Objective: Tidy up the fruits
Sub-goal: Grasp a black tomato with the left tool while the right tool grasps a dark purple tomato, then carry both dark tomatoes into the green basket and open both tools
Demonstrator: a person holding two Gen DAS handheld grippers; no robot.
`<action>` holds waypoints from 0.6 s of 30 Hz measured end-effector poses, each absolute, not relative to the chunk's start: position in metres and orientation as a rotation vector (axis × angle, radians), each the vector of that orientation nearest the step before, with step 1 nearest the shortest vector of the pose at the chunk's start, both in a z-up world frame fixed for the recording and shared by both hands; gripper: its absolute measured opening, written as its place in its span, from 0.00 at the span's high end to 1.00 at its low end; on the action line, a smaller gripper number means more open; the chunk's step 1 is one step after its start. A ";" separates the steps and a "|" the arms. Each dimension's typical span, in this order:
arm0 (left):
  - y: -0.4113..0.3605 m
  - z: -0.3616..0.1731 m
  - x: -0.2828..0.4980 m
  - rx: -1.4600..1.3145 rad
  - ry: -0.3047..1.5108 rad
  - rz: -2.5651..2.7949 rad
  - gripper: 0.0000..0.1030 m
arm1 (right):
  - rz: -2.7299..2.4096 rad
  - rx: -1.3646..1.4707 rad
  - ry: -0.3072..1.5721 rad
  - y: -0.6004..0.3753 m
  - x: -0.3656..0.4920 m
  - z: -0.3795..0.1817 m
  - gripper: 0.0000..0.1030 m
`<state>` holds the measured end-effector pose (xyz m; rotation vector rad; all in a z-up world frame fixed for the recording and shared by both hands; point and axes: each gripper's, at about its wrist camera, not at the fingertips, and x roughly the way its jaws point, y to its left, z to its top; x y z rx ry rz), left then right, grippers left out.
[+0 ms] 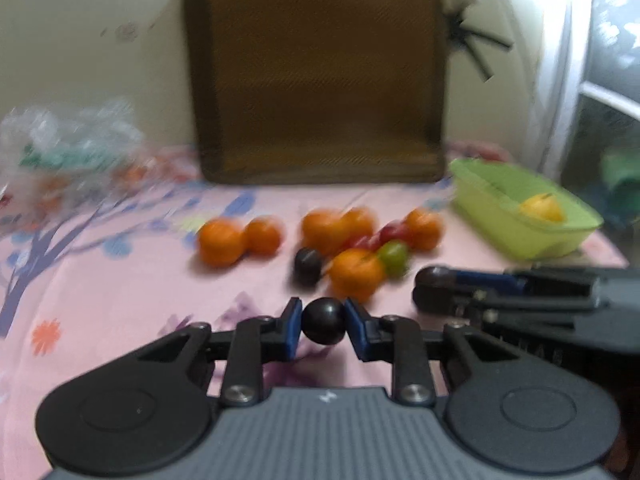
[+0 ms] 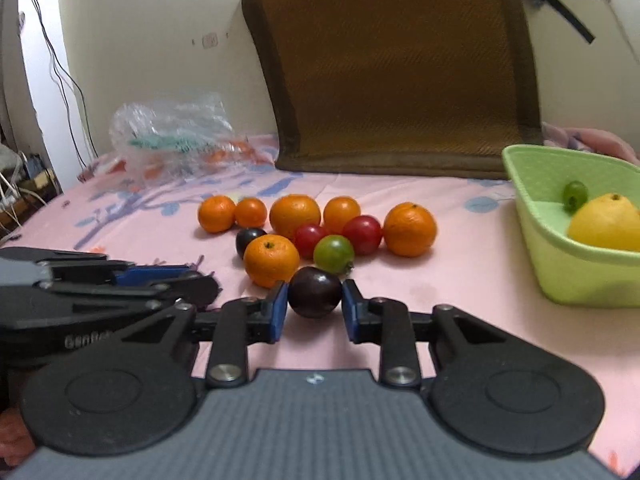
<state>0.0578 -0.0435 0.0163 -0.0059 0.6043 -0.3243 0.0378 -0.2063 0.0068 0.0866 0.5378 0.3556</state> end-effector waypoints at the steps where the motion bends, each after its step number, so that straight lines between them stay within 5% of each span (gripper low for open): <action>1: -0.050 0.023 0.058 -0.004 0.582 -0.345 0.77 | 0.350 0.089 0.515 -0.211 0.034 0.010 0.69; 8: -0.127 0.066 0.104 0.008 0.517 -0.530 0.77 | 0.160 0.041 0.294 -0.265 0.007 0.031 0.69; 18: -0.218 0.046 0.189 -0.040 0.663 -0.674 0.76 | 0.007 0.029 0.301 -0.302 0.031 0.014 0.69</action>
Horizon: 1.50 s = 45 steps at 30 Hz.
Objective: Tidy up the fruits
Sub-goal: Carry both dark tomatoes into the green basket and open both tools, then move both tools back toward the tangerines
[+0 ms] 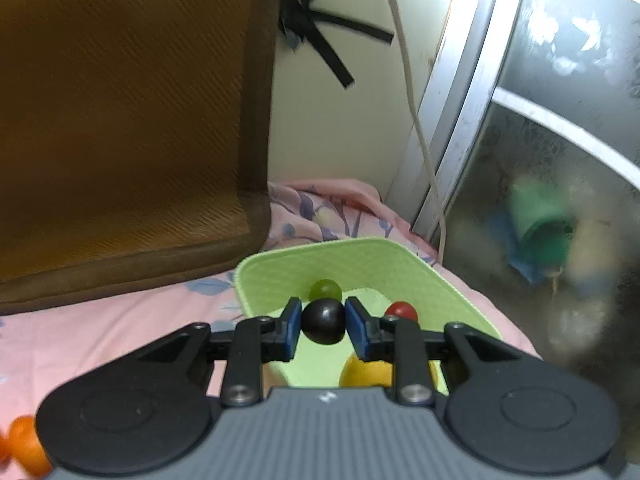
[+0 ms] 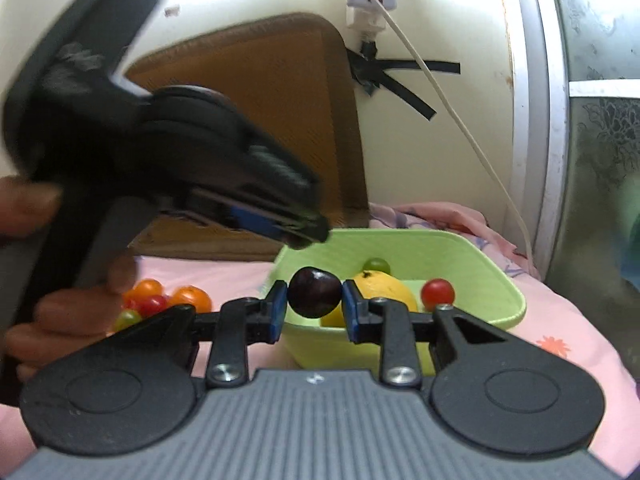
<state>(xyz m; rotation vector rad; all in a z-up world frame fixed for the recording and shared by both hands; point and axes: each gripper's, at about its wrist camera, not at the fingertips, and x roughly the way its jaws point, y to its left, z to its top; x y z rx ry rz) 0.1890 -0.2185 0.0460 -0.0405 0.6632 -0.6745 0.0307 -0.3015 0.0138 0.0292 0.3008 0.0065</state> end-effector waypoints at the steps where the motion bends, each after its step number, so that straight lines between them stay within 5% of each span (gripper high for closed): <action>1: -0.221 0.043 0.193 -0.040 0.674 -0.672 0.76 | 0.007 0.030 0.296 -0.303 0.030 0.014 0.69; 4: -0.226 0.037 0.200 -0.054 0.692 -0.660 0.73 | -0.007 0.010 0.289 -0.300 0.030 0.015 0.68; 6: -0.224 0.036 0.199 -0.071 0.696 -0.649 0.61 | -0.013 0.003 0.281 -0.297 0.027 0.016 0.68; 9: -0.215 0.044 0.195 -0.081 0.678 -0.635 0.61 | -0.013 0.012 0.260 -0.298 0.024 0.017 0.56; 17: -0.103 0.084 0.152 -0.214 0.549 -0.542 0.59 | -0.047 0.031 0.134 -0.303 0.003 0.023 0.56; 24: 0.017 0.054 0.111 -0.211 0.569 -0.246 0.59 | -0.083 0.069 0.081 -0.304 -0.006 0.024 0.56; 35: 0.071 0.021 0.133 -0.262 0.650 -0.163 0.59 | 0.253 0.114 0.362 -0.227 0.006 0.019 0.57; 38: 0.059 0.021 0.147 -0.239 0.642 -0.195 0.48 | 0.312 0.064 0.408 -0.198 0.017 0.014 0.57; 45: 0.041 0.006 0.175 -0.229 0.691 -0.191 0.47 | 0.332 0.011 0.502 -0.166 0.047 0.009 0.56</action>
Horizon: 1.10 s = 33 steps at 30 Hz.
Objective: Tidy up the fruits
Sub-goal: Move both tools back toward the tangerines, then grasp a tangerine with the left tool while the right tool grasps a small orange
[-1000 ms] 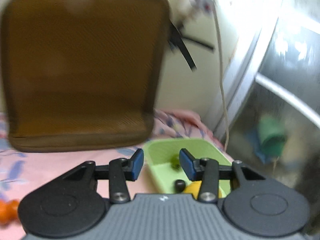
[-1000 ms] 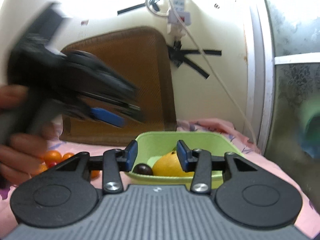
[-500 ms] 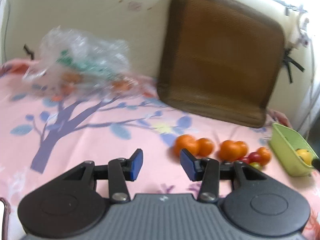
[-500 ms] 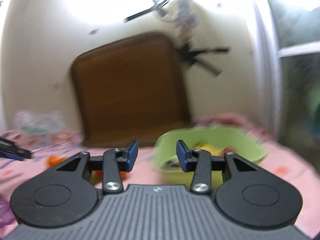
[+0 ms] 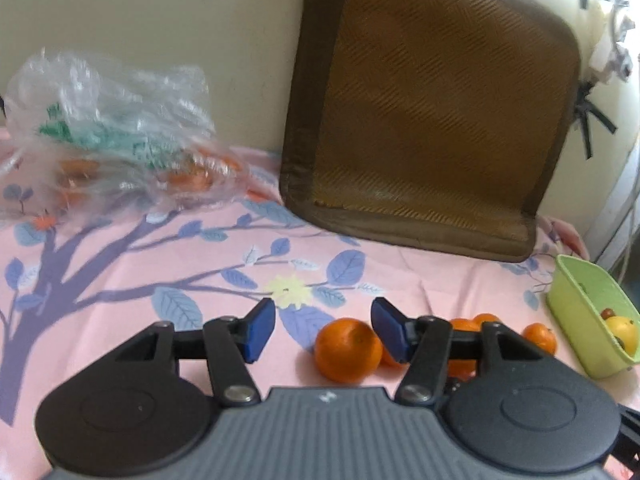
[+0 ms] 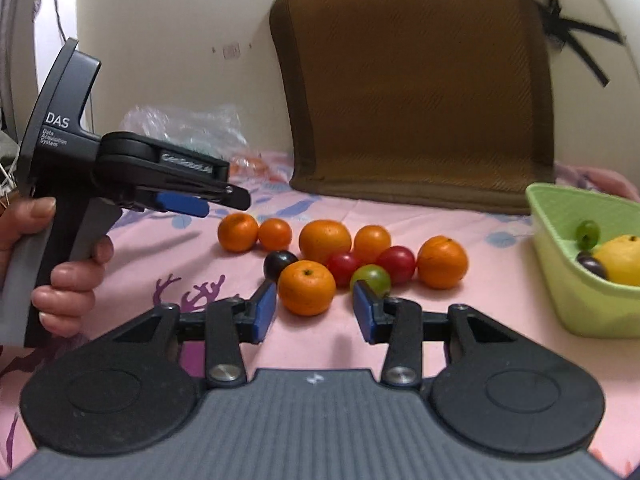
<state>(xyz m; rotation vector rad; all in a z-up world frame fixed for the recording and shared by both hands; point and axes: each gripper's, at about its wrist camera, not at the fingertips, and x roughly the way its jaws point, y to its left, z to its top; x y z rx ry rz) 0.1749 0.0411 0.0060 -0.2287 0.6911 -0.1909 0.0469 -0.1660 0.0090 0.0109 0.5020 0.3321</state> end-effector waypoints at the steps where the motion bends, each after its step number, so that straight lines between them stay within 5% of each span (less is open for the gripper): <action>1: 0.043 0.003 0.175 -0.250 0.692 -0.196 0.47 | 0.335 0.016 0.518 -0.165 0.051 0.008 0.56; 10: 0.046 -0.004 0.160 -0.329 0.676 -0.194 0.37 | 0.358 0.008 0.569 -0.156 0.068 0.003 0.64; 11: 0.043 -0.004 0.160 -0.323 0.678 -0.190 0.39 | 0.357 0.010 0.567 -0.156 0.068 0.003 0.64; 14: 0.036 0.000 0.157 -0.332 0.670 -0.226 0.68 | 0.352 0.036 0.560 -0.161 0.065 0.004 0.65; 33: 0.030 0.006 0.084 -0.386 0.746 -0.317 0.68 | 0.333 0.059 0.529 -0.182 0.002 0.007 0.64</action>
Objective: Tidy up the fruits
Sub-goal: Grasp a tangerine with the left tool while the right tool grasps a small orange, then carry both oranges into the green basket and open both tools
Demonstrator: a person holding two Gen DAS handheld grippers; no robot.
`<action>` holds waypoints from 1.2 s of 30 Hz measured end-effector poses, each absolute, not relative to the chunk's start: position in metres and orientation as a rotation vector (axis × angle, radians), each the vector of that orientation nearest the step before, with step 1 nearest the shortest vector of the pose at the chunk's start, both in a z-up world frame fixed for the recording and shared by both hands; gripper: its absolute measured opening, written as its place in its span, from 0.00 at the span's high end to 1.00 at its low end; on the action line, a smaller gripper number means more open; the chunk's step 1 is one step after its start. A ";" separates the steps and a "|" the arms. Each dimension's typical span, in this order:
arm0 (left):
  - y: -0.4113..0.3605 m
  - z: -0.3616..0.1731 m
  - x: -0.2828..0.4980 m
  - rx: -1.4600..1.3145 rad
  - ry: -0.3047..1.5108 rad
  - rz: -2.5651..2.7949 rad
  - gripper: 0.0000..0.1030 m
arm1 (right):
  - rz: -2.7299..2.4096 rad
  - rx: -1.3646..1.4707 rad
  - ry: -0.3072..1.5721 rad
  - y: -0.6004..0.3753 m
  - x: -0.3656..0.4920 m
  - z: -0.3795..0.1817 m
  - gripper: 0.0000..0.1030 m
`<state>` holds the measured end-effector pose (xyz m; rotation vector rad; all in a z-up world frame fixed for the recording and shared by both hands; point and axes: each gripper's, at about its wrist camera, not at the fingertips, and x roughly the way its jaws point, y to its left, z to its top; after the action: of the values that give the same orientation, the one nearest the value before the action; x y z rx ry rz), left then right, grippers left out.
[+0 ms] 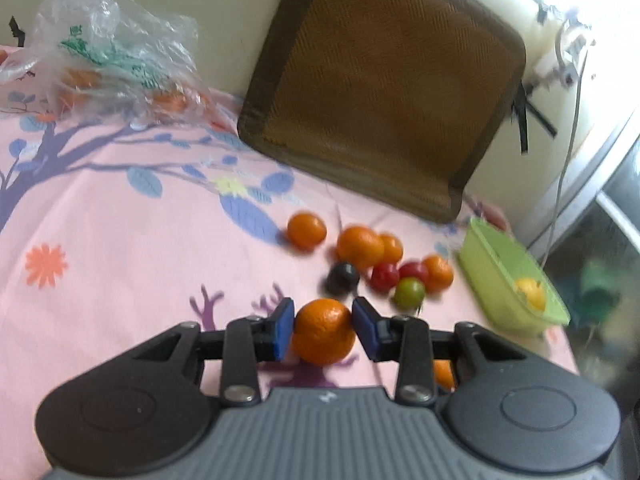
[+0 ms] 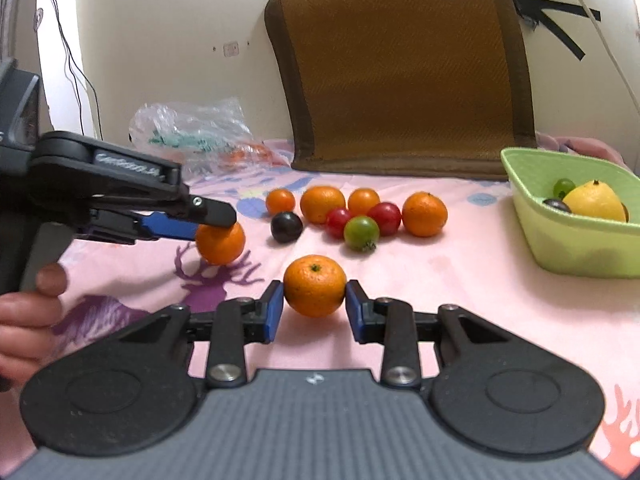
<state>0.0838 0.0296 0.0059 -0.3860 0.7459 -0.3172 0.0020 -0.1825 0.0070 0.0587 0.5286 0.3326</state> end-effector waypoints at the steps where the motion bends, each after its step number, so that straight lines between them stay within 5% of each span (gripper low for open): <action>1: 0.028 0.005 0.081 -0.370 0.736 -0.314 0.67 | 0.332 0.059 0.542 -0.182 0.004 0.005 0.63; 3: 0.023 0.006 0.078 -0.331 0.727 -0.299 0.48 | 0.335 0.059 0.540 -0.181 0.005 0.005 0.63; 5: 0.020 0.005 0.076 -0.309 0.722 -0.283 0.40 | 0.338 0.061 0.544 -0.182 0.005 0.004 0.61; 10: 0.010 -0.002 0.075 -0.258 0.726 -0.286 0.48 | 0.344 0.097 0.572 -0.185 0.010 0.002 0.60; 14: 0.004 -0.003 0.074 -0.200 0.708 -0.265 0.64 | 0.344 0.097 0.574 -0.183 0.011 0.003 0.60; 36: -0.017 0.014 0.058 -0.174 0.708 -0.340 0.65 | 0.343 0.137 0.571 -0.193 0.007 0.006 0.64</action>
<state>0.0580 -0.0174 0.0139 -0.1741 0.7079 -0.3396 0.0072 -0.1926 0.0056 0.1369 0.5715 0.3432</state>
